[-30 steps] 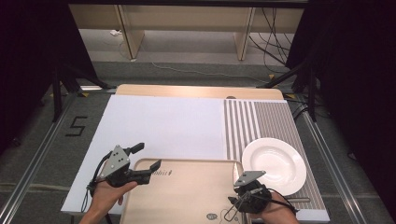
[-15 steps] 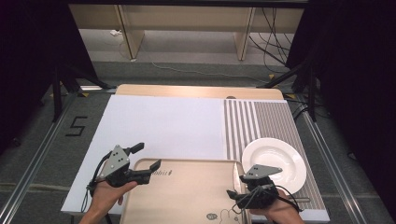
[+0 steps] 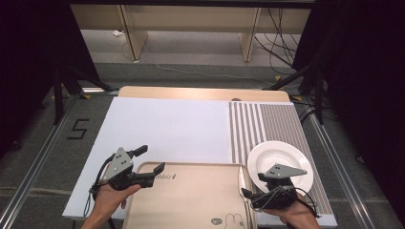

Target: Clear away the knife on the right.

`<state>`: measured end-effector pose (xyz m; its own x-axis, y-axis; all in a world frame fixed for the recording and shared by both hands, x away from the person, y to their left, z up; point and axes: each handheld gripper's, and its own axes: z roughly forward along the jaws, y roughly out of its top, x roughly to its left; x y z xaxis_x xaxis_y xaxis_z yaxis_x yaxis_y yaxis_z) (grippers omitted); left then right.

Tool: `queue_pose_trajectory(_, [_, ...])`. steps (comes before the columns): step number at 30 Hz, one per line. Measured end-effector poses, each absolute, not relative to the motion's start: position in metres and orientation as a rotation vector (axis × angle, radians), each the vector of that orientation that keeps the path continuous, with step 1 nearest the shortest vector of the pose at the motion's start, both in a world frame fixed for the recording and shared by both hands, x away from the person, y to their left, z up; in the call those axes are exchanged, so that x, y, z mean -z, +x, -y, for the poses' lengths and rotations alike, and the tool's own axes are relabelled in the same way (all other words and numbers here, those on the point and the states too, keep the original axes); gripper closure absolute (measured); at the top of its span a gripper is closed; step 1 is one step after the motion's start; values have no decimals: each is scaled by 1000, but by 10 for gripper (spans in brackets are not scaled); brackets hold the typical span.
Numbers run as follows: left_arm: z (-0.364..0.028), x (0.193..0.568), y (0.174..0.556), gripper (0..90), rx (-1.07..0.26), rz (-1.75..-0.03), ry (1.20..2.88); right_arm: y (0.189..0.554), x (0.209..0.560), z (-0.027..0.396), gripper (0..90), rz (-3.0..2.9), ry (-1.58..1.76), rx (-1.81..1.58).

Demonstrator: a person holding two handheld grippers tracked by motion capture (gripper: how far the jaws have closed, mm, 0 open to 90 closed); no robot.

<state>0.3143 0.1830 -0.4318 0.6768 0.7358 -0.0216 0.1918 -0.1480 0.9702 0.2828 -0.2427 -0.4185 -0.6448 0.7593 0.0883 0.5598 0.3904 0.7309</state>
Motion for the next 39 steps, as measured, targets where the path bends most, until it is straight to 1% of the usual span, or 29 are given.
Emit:
queue_pose_trajectory(11, [-184,432,316,170,-564,-776,1678,282,418,267,219,-2327,1235,-1115])
queue_pose_trajectory(14, [-183,432,316,170,-563,-774,1681,280,418,269,219,-2313,1272,-1107])
queue_pose_trajectory(20, [-184,432,315,170,-562,-770,1682,279,419,275,219,-2303,1240,-1111])
queue_pose_trajectory(21, [-184,432,315,170,-556,-765,1672,277,419,275,219,-2295,1284,-1095])
queue_pose_trajectory(32, [-184,432,315,170,-562,-778,1677,273,419,289,219,-2273,1343,-1083])
queue_pose_trajectory(34, [-184,432,315,170,-565,-778,1681,275,421,292,219,-2262,1271,-1092])
queue_pose_trajectory(35, [-185,432,315,170,-567,-777,1680,272,419,292,219,-2266,1341,-1072])
queue_pose_trajectory(39, [-185,432,314,170,-562,-777,1680,272,420,296,219,-2264,1333,-1065])
